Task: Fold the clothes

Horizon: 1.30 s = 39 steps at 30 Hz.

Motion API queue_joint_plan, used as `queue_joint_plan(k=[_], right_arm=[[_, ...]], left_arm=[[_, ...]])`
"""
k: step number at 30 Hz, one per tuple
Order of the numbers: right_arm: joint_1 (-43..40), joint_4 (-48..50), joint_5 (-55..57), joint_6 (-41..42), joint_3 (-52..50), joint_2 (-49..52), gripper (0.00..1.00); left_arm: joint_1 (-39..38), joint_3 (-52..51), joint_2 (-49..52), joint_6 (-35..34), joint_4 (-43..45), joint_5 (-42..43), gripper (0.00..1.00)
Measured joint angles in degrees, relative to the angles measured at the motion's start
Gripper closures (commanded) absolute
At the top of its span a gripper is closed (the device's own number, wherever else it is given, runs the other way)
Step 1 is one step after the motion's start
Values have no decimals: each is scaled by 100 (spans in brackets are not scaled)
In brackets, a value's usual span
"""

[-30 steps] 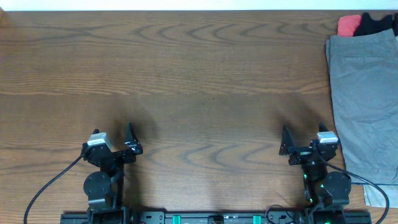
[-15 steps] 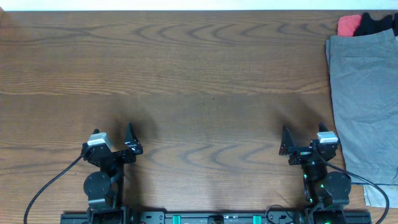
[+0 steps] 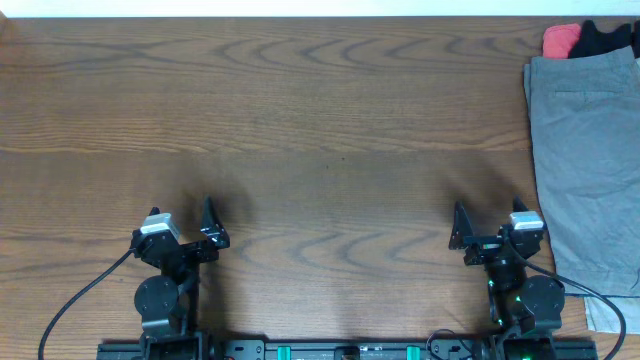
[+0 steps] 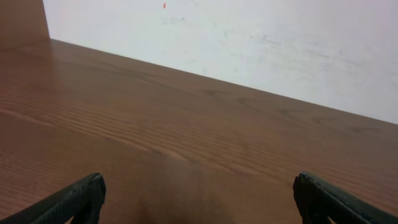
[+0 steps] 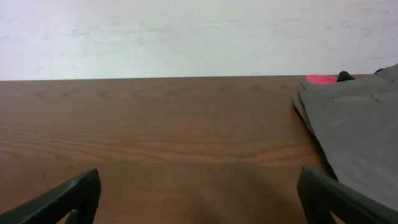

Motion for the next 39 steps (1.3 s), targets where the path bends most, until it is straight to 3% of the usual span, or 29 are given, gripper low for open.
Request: queue_joint_plan(k=[39], right_arm=[[0, 260, -144, 267, -2, 7, 1]], left_arm=[[0, 0, 0, 2, 0, 0, 2]])
